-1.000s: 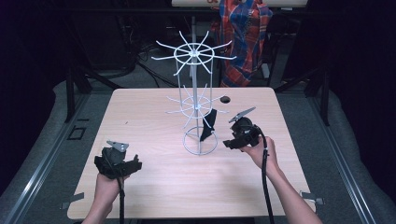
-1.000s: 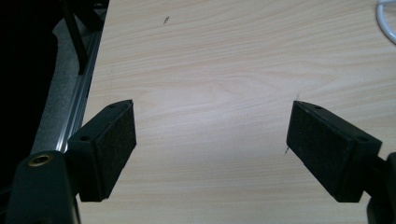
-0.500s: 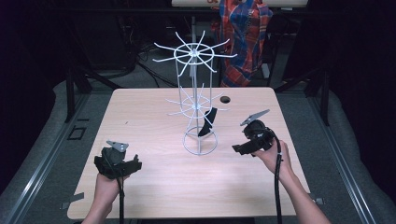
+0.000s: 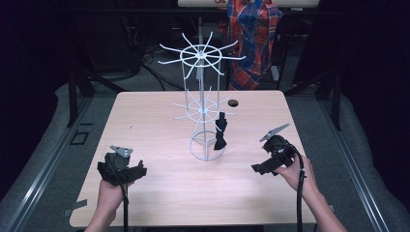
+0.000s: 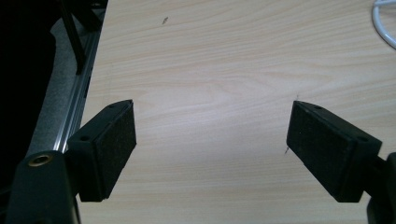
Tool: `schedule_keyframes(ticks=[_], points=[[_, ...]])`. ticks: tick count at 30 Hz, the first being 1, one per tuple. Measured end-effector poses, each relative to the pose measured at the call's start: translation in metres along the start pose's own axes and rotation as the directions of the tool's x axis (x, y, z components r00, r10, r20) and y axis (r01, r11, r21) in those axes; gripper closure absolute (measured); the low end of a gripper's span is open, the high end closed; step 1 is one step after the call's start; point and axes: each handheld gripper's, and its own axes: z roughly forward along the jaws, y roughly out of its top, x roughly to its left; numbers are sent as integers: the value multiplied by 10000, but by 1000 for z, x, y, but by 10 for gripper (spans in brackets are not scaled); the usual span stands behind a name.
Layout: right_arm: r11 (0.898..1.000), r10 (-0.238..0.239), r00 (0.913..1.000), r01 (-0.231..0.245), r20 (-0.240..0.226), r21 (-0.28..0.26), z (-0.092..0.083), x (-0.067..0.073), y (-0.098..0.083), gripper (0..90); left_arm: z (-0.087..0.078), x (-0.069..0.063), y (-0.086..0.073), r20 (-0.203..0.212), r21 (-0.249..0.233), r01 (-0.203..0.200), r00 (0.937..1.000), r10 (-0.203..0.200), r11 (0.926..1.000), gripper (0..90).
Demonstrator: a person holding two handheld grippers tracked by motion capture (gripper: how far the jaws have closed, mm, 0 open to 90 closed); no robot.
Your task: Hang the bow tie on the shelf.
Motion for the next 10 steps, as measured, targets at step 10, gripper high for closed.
schedule_keyframes(ticks=[10], points=[[9954,-318,9995,316,-1,900,14,3,-23,0,1,-1,0,-1,0,1,10000,-1,10000,162]])
